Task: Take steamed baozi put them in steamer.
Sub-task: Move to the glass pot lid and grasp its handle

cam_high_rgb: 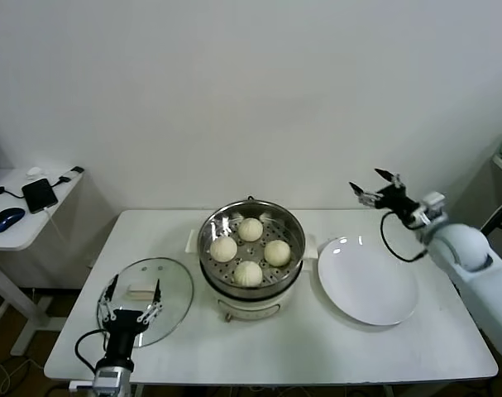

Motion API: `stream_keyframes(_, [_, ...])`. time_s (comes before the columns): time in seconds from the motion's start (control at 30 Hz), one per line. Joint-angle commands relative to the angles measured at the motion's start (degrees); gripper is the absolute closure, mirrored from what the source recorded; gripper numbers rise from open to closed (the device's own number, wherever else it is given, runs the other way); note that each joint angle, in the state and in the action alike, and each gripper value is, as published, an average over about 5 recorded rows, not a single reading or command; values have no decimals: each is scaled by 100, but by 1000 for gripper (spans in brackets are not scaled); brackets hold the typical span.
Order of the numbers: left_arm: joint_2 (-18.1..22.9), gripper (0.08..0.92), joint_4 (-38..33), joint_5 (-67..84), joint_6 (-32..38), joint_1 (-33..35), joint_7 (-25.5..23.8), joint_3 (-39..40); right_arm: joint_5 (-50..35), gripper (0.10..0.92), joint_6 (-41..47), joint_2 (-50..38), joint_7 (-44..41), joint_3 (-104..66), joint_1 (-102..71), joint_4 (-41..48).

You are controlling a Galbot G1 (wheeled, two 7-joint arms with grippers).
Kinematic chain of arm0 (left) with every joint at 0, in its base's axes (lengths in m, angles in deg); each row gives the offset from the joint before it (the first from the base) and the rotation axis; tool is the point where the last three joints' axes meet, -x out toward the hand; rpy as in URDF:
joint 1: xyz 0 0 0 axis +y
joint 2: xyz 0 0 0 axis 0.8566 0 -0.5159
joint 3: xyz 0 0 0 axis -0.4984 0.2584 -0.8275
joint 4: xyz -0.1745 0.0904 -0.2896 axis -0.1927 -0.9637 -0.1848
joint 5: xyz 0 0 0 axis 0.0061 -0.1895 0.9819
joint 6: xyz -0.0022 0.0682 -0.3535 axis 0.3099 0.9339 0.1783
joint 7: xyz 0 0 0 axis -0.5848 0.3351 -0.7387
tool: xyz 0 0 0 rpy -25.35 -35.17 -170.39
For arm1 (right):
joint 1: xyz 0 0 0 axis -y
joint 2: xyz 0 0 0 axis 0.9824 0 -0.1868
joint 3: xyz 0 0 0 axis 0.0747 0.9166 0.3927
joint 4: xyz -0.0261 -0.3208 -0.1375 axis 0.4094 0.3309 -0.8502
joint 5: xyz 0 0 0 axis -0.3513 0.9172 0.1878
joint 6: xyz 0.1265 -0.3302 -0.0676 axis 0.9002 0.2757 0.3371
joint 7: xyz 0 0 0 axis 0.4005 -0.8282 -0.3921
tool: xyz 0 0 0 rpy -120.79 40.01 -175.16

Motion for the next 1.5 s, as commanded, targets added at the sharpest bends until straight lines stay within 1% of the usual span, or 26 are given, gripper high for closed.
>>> stream_keyframes(0.03, [-137,177,75,-822,277,-78,385,-59,444,203,-1408,1378,46,-2210,-3102,-209])
stream_keyframes(0.2, [-191,177,223,-1046,466,-9,669,-99,626,203,-2003,1967,-88,-2094,-3299,7])
stream_keyframes(0.33, [-227,177,442,-1787,694,29,975,-142,873,203,-2095,2334,-39,-2003,-3389,20])
stream_keyframes(0.4, [-254,177,622,-2380,775,20,1205,-177,1063,203,-2025,2457,11,-1968,-3421,8])
stream_keyframes(0.47, [-330,177,857,-3218,748,-4,1559,-203,1222,203,-1889,2541,36,-1935,-3453,-22])
stream_keyframes(0.57, [-526,177,1235,-4601,467,-50,2102,-209,1351,203,-1665,2595,41,-1896,-3481,-91])
stream_keyframes(0.63, [-689,177,1438,-5276,172,-65,2247,-189,1414,203,-1578,2617,49,-1874,-3477,-112])
stream_keyframes(0.73, [-901,177,1619,-5888,-235,-97,2171,-177,1502,203,-1521,2656,63,-1846,-3454,-102])
stream_keyframes(0.8, [-969,177,1687,-6105,-471,-162,2064,-183,1555,203,-1505,2685,70,-1840,-3440,-93])
stream_keyframes(1.0, [-912,177,1923,-6236,-1115,-513,1826,-144,1632,203,-1457,2706,77,-1855,-3446,-123])
stream_keyframes(1.27, [-754,177,2301,-6507,-1228,-871,1728,44,1611,203,-1443,2720,79,-1912,-3474,-145])
stream_keyframes(1.5, [-743,177,2575,-6506,-1204,-1075,1714,143,1604,203,-1418,2754,94,-1932,-3460,-157])
